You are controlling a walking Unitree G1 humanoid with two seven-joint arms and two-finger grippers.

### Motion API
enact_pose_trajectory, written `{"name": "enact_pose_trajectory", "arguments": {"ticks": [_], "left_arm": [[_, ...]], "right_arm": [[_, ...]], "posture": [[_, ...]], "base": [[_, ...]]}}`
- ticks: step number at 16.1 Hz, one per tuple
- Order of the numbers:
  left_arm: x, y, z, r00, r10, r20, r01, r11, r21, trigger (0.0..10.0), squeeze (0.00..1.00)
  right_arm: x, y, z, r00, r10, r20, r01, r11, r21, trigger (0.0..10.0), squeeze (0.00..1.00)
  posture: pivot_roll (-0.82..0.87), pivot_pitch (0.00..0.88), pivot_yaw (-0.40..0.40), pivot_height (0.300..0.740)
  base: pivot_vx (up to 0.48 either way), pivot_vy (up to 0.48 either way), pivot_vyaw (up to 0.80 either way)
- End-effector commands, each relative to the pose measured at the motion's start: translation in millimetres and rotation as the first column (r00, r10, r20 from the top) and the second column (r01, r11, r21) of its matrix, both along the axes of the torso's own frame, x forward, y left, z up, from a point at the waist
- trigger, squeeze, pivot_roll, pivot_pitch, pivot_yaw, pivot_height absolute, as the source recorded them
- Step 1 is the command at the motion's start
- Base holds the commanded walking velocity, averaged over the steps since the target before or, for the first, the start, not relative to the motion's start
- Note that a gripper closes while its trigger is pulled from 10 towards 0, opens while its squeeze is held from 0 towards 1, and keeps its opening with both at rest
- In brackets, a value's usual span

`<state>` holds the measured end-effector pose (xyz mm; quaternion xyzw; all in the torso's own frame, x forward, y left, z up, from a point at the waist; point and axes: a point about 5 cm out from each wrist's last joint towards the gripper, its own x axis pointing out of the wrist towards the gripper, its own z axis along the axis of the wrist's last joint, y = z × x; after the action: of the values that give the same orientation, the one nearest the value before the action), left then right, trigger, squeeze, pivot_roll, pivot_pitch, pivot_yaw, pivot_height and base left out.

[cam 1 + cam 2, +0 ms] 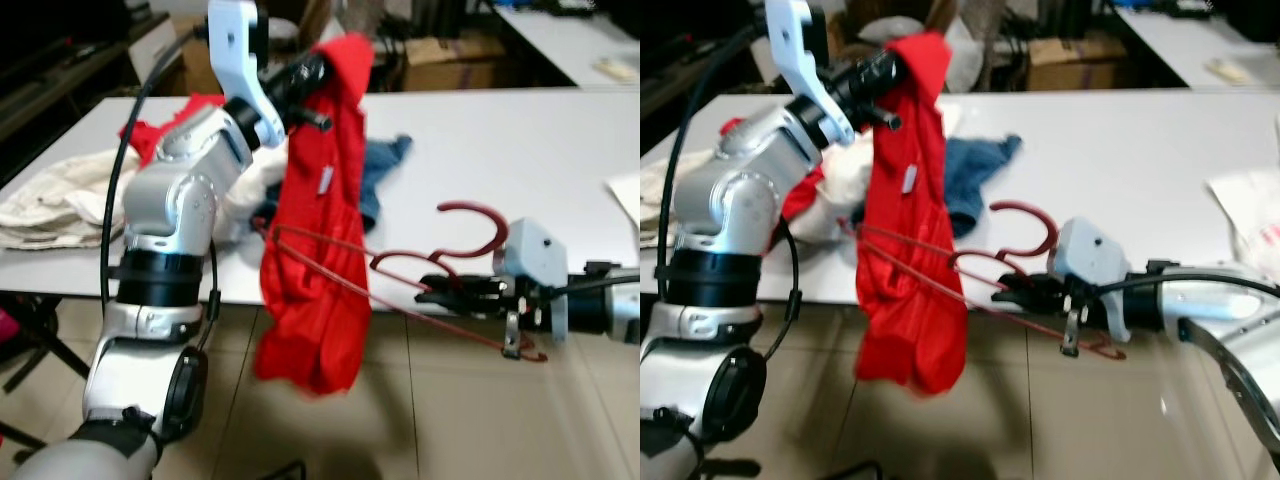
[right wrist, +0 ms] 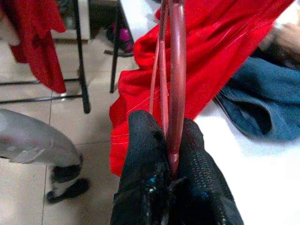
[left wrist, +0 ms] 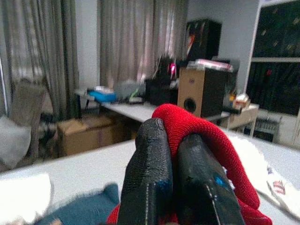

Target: Hang hanger

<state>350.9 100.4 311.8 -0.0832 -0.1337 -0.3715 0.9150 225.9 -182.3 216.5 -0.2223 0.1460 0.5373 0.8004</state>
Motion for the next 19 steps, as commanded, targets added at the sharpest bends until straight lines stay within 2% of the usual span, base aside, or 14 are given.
{"name": "enact_pose_trajectory", "arguments": {"ticks": [1, 3, 5, 8, 10, 11, 12, 13, 14, 15, 16, 17, 18, 19], "left_arm": [[-5.1, 7.9, 14, 0.999, 0.007, 0.039, -0.006, 1.0, -0.007, 10.0, 0.0], [-13.4, 4.5, 30, 0.998, -0.015, 0.061, 0.015, 1.0, -0.004, 10.0, 0.0], [-23.8, -3.2, 43, 0.993, -0.082, 0.09, 0.083, 0.997, -0.004, 10.0, 0.0], [-36.2, -13.6, 55, 0.976, -0.173, 0.133, 0.174, 0.985, 0.002, 10.0, 0.0], [-44.9, -21.3, 70, 0.953, -0.249, 0.174, 0.26, 0.965, -0.044, 10.0, 0.0], [-47.4, -22.9, 76, 0.945, -0.266, 0.189, 0.281, 0.958, -0.058, 10.0, 0.0], [-48.0, -22.2, 81, 0.94, -0.268, 0.211, 0.292, 0.953, -0.088, 10.0, 0.0], [-48.0, -19.9, 87, 0.936, -0.263, 0.233, 0.296, 0.948, -0.119, 10.0, 0.0], [-46.8, -14.2, 94, 0.938, -0.234, 0.258, 0.281, 0.945, -0.166, 10.0, 0.0], [-45.9, -10.9, 98, 0.939, -0.215, 0.268, 0.27, 0.944, -0.19, 10.0, 0.0], [-42.5, -3.2, 102, 0.947, -0.17, 0.273, 0.237, 0.943, -0.234, 10.0, 0.0], [-37.0, 4.2, 101, 0.963, -0.112, 0.246, 0.173, 0.955, -0.241, 10.0, 0.0], [-29.5, 9.8, 92, 0.978, -0.062, 0.197, 0.108, 0.967, -0.232, 10.0, 0.0], [-24.2, 11.3, 84, 0.985, -0.037, 0.169, 0.075, 0.972, -0.224, 10.0, 0.0]], "right_arm": [[1.2, 4.0, 1, 0.999, 0.032, 0.006, -0.032, 0.999, -0.014, 10.0, 0.0], [8.4, 3.9, 2, 0.999, 0.035, 0.015, -0.035, 0.999, -0.019, 10.0, 0.0], [27.3, 4.4, 5, 0.997, -0.026, 0.073, 0.026, 1.0, -0.002, 10.0, 0.0], [58.1, -1.7, 13, 0.969, -0.183, 0.164, 0.183, 0.983, 0.015, 10.0, 0.0], [86.2, -15.5, 30, 0.908, -0.33, 0.257, 0.333, 0.942, 0.035, 10.0, 0.0], [94.5, -21.8, 38, 0.887, -0.361, 0.287, 0.368, 0.929, 0.03, 10.0, 0.0], [108.5, -34.8, 56, 0.844, -0.382, 0.377, 0.412, 0.911, 0.003, 10.0, 0.0], [123.1, -47.6, 78, 0.764, -0.421, 0.489, 0.479, 0.878, 0.009, 10.0, 0.0], [138.2, -63.8, 123, 0.531, -0.537, 0.655, 0.589, 0.79, 0.17, 10.0, 0.0], [141.4, -71.3, 148, 0.382, -0.596, 0.706, 0.616, 0.734, 0.287, 10.0, 0.0], [137.2, -80.3, 191, 0.236, -0.733, 0.638, 0.532, 0.647, 0.547, 10.0, 0.0], [137.8, -74.8, 194, 0.342, -0.714, 0.611, 0.463, 0.694, 0.551, 10.0, 0.0], [146.9, -64.3, 166, 0.453, -0.594, 0.665, 0.472, 0.792, 0.387, 10.0, 0.0], [154.0, -58.5, 134, 0.549, -0.538, 0.64, 0.469, 0.832, 0.296, 10.0, 0.0]], "posture": [[-0.09, 0.0, 0.012, 0.74], [-0.08, 0.0, -0.013, 0.74], [-0.07, 0.0, -0.012, 0.74], [-0.07, 0.0, -0.002, 0.74], [-0.08, 0.0, 0.009, 0.74], [-0.08, 0.0, 0.009, 0.74], [-0.09, 0.0, 0.022, 0.74], [-0.09, 0.0, 0.026, 0.74], [-0.09, 0.0, 0.023, 0.74], [-0.09, 0.0, 0.023, 0.74], [-0.08, 0.0, 0.015, 0.74], [-0.08, 0.0, 0.008, 0.74], [-0.07, 0.0, 0.005, 0.74], [-0.07, 0.0, 0.006, 0.74]], "base": [[0.405, 0.0, 0.0], [0.187, 0.0, 0.0], [0.0, 0.0, 0.0], [0.0, 0.0, 0.0], [0.0, 0.0, 0.0], [0.0, 0.0, 0.0], [0.0, 0.0, 0.0], [0.0, 0.0, 0.0], [0.0, 0.0, 0.0], [0.0, 0.0, 0.0], [0.0, 0.0, 0.0], [0.0, 0.0, 0.0], [0.0, 0.0, 0.0], [0.0, 0.0, 0.0]]}}
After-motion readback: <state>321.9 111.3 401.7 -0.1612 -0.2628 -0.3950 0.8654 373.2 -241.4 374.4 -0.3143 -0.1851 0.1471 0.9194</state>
